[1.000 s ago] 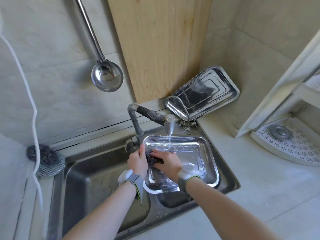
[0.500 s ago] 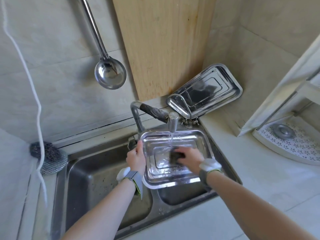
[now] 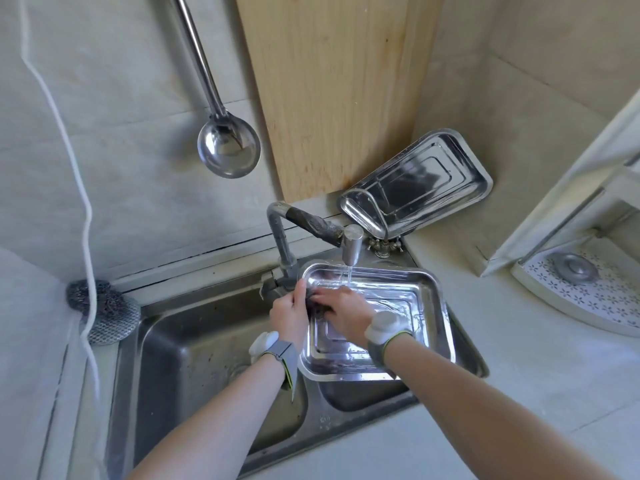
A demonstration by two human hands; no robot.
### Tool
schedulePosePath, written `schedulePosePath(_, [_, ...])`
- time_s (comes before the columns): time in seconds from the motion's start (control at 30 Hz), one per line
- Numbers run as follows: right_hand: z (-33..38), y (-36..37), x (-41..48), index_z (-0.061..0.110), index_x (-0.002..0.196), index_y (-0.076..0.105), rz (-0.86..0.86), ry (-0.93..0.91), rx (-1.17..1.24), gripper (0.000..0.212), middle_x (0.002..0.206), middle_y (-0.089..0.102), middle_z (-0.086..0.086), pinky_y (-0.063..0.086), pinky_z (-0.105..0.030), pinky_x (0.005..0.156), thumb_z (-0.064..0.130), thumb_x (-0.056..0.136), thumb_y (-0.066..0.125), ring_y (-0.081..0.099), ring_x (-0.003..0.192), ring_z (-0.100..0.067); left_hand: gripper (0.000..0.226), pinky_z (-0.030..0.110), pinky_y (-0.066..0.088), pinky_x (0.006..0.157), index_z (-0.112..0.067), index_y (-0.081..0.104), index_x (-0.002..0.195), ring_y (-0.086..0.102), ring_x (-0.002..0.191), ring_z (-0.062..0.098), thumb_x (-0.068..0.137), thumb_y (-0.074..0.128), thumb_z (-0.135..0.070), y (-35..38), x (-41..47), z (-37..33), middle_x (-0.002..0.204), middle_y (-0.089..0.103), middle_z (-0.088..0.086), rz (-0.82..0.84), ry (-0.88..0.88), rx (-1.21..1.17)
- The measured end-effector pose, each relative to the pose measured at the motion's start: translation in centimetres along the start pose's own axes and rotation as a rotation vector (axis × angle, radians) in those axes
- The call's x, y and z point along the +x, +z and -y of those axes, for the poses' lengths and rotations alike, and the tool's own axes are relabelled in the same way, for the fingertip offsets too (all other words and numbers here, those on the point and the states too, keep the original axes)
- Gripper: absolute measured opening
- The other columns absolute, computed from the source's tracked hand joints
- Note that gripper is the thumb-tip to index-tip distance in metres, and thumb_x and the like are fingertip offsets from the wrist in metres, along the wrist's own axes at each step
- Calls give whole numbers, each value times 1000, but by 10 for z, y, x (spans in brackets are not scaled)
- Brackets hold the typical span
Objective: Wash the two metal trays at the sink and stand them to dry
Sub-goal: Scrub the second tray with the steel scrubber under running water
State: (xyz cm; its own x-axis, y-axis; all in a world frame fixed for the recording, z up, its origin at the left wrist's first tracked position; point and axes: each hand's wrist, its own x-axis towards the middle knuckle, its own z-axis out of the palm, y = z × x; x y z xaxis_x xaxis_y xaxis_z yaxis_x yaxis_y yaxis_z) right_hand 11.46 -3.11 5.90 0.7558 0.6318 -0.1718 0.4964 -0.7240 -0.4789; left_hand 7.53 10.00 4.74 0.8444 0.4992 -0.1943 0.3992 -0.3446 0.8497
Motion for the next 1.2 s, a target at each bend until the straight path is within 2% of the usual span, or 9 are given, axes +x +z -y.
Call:
schedulePosePath(0.17, [-10, 2, 7, 20, 131, 58, -43, 89, -24, 48, 135, 57, -1, 45, -42, 98, -2, 91, 44, 51, 118, -33, 61, 32, 22, 50, -11, 26, 48, 28, 51, 19, 97, 43, -44, -1, 1, 2, 48, 29, 3, -28, -21, 15])
schedulePosePath(0.27, [-2, 6, 5, 21, 130, 60, 37, -25, -46, 46, 135, 58, 1, 47, -41, 98, 0, 91, 46, 55, 116, -30, 61, 32, 23, 52, -11, 27, 47, 28, 50, 18, 97, 45, -42, 3, -1, 6, 47, 30, 3, -10, -36, 7])
schedulePosePath(0.37, [-2, 6, 4, 20, 130, 58, -102, 99, 5, 47, 131, 58, -5, 48, -43, 96, -3, 92, 43, 52, 116, -33, 61, 31, 24, 53, -12, 27, 47, 30, 50, 18, 98, 44, -42, 4, -1, 5, 47, 31, 2, -17, -44, 8])
schedulePosePath(0.5, [1, 8, 2, 24, 126, 61, -66, 76, 61, 44, 121, 64, -8, 50, -44, 91, 0, 92, 46, 57, 109, -32, 61, 32, 26, 52, -10, 31, 47, 34, 54, 22, 98, 43, -41, 4, 3, 4, 47, 34, 4, -4, -16, 30])
schedulePosePath(0.63, [-5, 3, 5, 25, 130, 60, 2, 70, 55, 49, 129, 62, -2, 45, -38, 100, 0, 90, 46, 56, 115, -29, 61, 31, 27, 58, -13, 34, 45, 37, 53, 21, 98, 43, -40, 4, 2, 2, 47, 37, 3, -20, 3, 81])
schedulePosePath(0.8, [1, 6, -1, 31, 126, 61, -38, 62, 113, 49, 125, 65, 1, 47, -35, 95, 3, 90, 46, 59, 111, -28, 60, 34, 26, 55, -12, 38, 46, 38, 54, 22, 98, 45, -40, 5, 1, 2, 48, 40, 4, -19, 6, 63])
schedulePosePath(0.9, [0, 7, -10, 28, 129, 58, -174, 164, 113, 49, 115, 62, -5, 47, -32, 86, 0, 92, 43, 58, 100, -31, 59, 29, 30, 51, -4, 47, 53, 37, 54, 20, 95, 49, -45, 4, 1, 1, 51, 43, 6, -2, 15, 6])
schedulePosePath(1.07, [2, 28, -40, 22, 129, 60, 158, -147, 16, 47, 137, 56, 5, 42, -37, 102, 1, 89, 49, 50, 115, -25, 60, 31, 22, 55, -11, 33, 50, 25, 57, 20, 83, 59, -54, 2, 9, 5, 51, 28, 4, -52, 9, -104])
schedulePosePath(1.2, [-71, 10, -71, 24, 130, 56, 18, 67, -72, 42, 144, 44, 15, 48, -37, 97, 7, 92, 52, 55, 115, -21, 63, 30, 22, 59, -14, 25, 49, 24, 57, 20, 90, 57, -49, -5, 12, 7, 51, 24, 4, -65, -19, -172])
